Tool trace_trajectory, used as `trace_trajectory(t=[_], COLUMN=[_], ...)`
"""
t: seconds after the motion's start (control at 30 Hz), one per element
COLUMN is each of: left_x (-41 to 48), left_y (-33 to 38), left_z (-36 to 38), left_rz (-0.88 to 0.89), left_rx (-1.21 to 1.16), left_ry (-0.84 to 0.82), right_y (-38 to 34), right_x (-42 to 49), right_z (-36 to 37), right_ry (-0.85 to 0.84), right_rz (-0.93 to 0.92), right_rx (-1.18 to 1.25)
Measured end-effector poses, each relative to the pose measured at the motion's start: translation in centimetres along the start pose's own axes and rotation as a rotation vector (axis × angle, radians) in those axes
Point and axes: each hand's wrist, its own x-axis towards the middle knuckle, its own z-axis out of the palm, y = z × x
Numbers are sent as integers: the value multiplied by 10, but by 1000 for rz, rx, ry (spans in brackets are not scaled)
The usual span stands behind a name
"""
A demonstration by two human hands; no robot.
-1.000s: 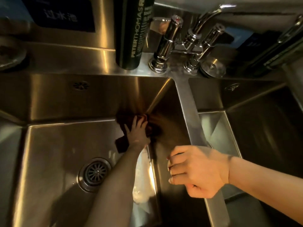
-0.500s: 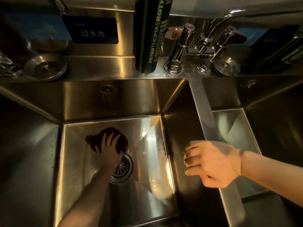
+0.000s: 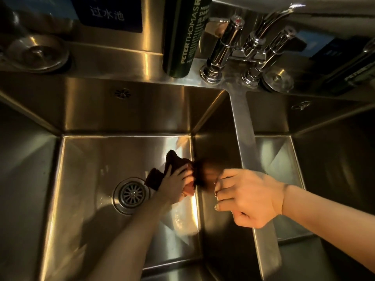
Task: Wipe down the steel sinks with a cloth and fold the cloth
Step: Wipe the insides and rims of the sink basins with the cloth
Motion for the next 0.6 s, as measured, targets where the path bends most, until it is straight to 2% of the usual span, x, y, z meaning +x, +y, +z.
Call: trace_trajectory(t=[0.1, 0.17, 0.2, 0.27, 0.33, 0.37, 0.4, 0.5, 0.6], left_x=[-49, -55, -49, -26, -10, -9, -14, -51, -67], left_y=[13, 8, 5, 0, 7, 13, 20, 26, 31], left_z=[10, 4, -3, -20, -27, -22, -15, 4, -19], left_rz=[208, 224, 202, 27, -205, -260, -255, -15, 74], left_rx=[52, 70, 70, 50, -15, -27, -18, 39, 74], left_ry=[-169, -255, -229, -138, -109, -112, -119, -263, -403], right_y=[-1, -1, 0, 0, 2, 3, 3, 2, 0], right_x=[1, 1, 0, -1, 1, 1, 1, 1, 2], right_z=[-2, -1, 1, 4, 4, 4, 5, 5, 1], right_ry=[-7, -11, -9, -7, 9, 15, 14, -13, -20], right_rz=[5, 13, 17, 17, 9, 5, 0, 10, 8], right_rx=[-6, -16, -18, -16, -31, -38, -43, -68, -91])
